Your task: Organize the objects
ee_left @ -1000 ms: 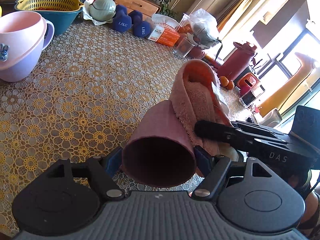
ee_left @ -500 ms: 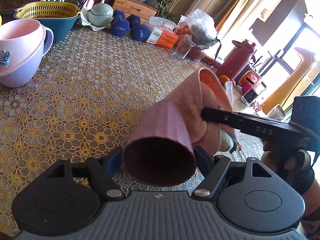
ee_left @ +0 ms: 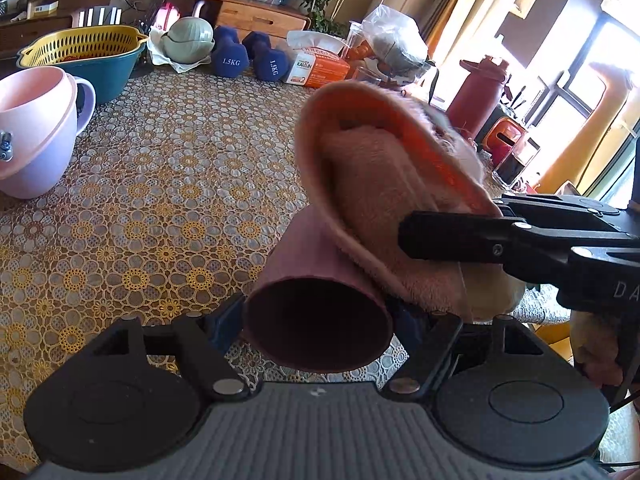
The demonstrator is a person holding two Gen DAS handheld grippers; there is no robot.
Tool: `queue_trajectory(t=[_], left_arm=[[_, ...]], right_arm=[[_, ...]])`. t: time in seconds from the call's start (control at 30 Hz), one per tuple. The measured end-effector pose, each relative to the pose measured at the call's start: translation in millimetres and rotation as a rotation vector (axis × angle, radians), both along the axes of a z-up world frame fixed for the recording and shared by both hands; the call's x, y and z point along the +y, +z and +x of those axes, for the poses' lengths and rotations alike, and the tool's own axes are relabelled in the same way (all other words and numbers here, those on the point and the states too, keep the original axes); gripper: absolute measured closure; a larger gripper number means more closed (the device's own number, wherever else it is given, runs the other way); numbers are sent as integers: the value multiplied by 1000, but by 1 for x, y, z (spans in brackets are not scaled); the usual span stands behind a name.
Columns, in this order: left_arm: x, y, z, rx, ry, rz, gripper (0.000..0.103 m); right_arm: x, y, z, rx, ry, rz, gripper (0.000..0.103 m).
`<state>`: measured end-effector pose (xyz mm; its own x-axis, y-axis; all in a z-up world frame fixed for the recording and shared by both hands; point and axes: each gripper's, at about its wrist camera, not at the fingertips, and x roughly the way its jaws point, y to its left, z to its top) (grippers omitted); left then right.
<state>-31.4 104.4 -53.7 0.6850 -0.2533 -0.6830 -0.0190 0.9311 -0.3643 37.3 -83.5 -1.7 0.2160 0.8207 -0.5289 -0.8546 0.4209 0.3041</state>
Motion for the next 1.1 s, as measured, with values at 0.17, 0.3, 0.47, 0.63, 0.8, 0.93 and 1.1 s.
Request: queue_trajectory(t=[0.17, 0.3, 0.47, 0.63, 0.8, 0.93, 1.1], left_arm=[[-3, 0, -1, -5, -6, 21, 27], [-12, 1, -3, -14, -20, 71, 27], [-13, 2, -2, -13, -25, 78, 27], [-13, 3, -1, -13, -24, 79, 27], [-13, 6, 0, -17, -21, 86, 27], [-13, 7, 1, -19, -16, 93, 27], [-13, 10, 3, -15, -9, 85, 27]], right_arm=[[6, 0, 5, 14, 47, -22, 91], [10, -7, 10, -9, 52, -82, 91], [10, -16, 23, -18, 19, -99, 92], [10, -23, 38, -30, -35, -121, 92], [10, -30, 52, -21, -85, -133, 91], [10, -39, 64, 9, -127, -137, 91], [7, -46, 76, 42, -175, -136, 91]])
